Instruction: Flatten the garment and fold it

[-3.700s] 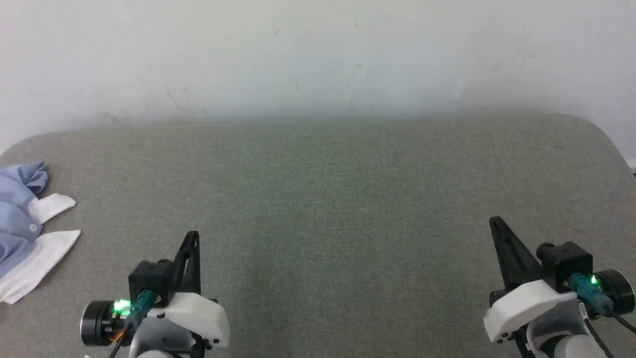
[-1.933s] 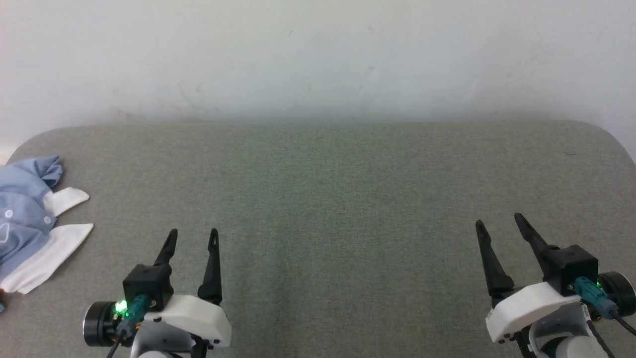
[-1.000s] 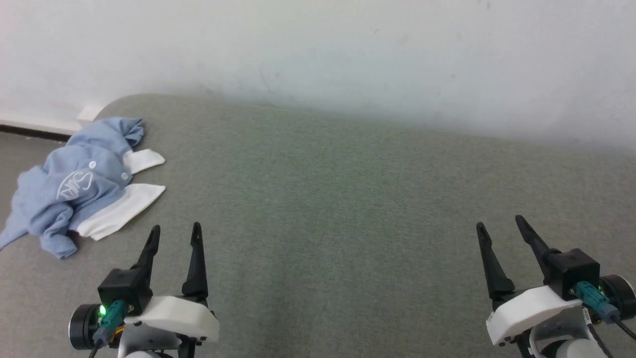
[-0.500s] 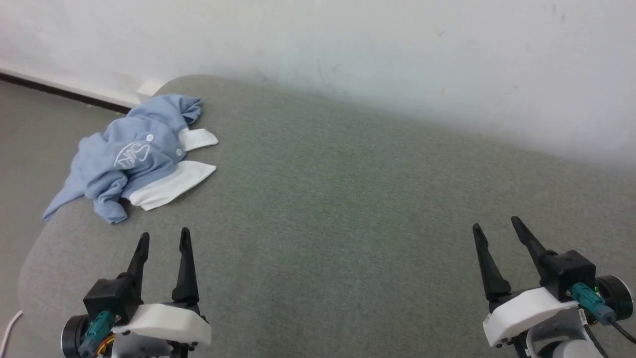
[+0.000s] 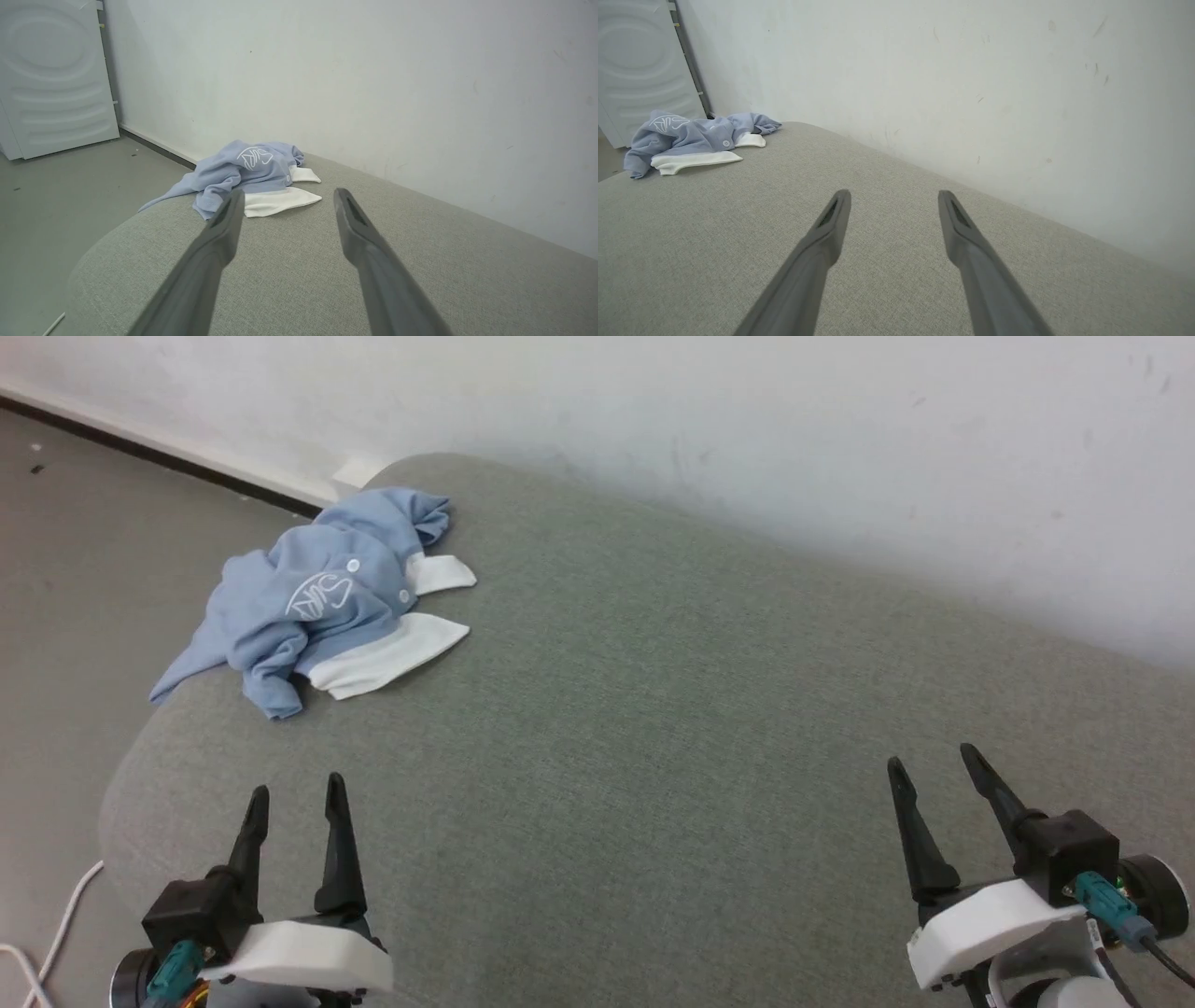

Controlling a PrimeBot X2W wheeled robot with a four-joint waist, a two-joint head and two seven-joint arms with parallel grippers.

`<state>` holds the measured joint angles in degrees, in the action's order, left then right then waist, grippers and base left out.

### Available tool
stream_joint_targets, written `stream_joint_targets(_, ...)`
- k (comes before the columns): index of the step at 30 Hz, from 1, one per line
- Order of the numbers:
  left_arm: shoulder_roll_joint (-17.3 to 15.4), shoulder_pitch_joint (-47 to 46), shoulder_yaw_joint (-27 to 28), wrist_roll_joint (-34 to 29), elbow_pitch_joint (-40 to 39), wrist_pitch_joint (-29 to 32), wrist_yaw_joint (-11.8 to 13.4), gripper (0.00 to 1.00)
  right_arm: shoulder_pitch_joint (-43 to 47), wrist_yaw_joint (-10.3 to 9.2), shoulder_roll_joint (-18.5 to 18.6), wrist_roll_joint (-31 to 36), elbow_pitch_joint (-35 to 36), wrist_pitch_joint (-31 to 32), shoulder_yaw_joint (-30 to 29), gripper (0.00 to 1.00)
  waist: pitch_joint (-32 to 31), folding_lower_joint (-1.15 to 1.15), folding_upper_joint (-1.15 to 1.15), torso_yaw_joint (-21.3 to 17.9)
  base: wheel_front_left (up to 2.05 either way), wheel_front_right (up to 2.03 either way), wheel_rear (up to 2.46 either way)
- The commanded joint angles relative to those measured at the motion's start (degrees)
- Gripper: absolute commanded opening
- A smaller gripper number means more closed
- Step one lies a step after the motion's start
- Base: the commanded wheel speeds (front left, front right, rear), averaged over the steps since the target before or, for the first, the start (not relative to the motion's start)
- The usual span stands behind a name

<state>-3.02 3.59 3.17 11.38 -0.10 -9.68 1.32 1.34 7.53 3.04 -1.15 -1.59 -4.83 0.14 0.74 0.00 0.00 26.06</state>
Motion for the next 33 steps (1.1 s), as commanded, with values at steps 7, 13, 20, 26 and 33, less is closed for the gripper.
stream_joint_targets(7, 0.10, 0.85, 0.43, 1.80, -1.35, -1.47, 1.31, 1.00, 0.83, -0.03, -0.12, 0.15, 0.47, -0.93, -0.20, 1.00, 0.79, 0.00, 0.00, 2.86, -0.05, -0.05, -0.05)
stream_joint_targets(13, 0.11, -0.94, 0.40, 2.59, -2.46, -2.07, 1.64, 1.00, 0.82, -0.03, -0.12, 0.59, 1.21, -0.62, -0.07, 1.00, 2.04, 0.00, 0.00, 3.95, 0.00, 0.00, 0.00)
stream_joint_targets(20, 0.11, -8.92, 2.20, 2.21, -3.09, -2.91, -0.60, 1.00, 0.12, -0.04, 0.42, 1.29, 3.11, 0.76, 0.58, 1.00, 5.43, 0.00, 0.00, 2.82, 0.00, 0.00, 0.00)
stream_joint_targets(26, -1.68, -19.09, 5.92, 2.03, 0.57, -3.63, -3.05, 1.00, -1.12, -0.04, 1.77, 1.02, 5.28, 2.05, 0.93, 1.00, 9.26, 0.00, 0.00, -0.32, 0.00, 0.00, 0.00)
stream_joint_targets(33, -8.76, -33.33, 7.91, 3.59, 12.01, -1.04, -4.98, 1.00, -2.78, -0.04, 4.21, 0.29, 8.35, 3.49, 0.79, 1.00, 15.32, 0.00, 0.00, -4.42, 0.00, 0.00, 0.00)
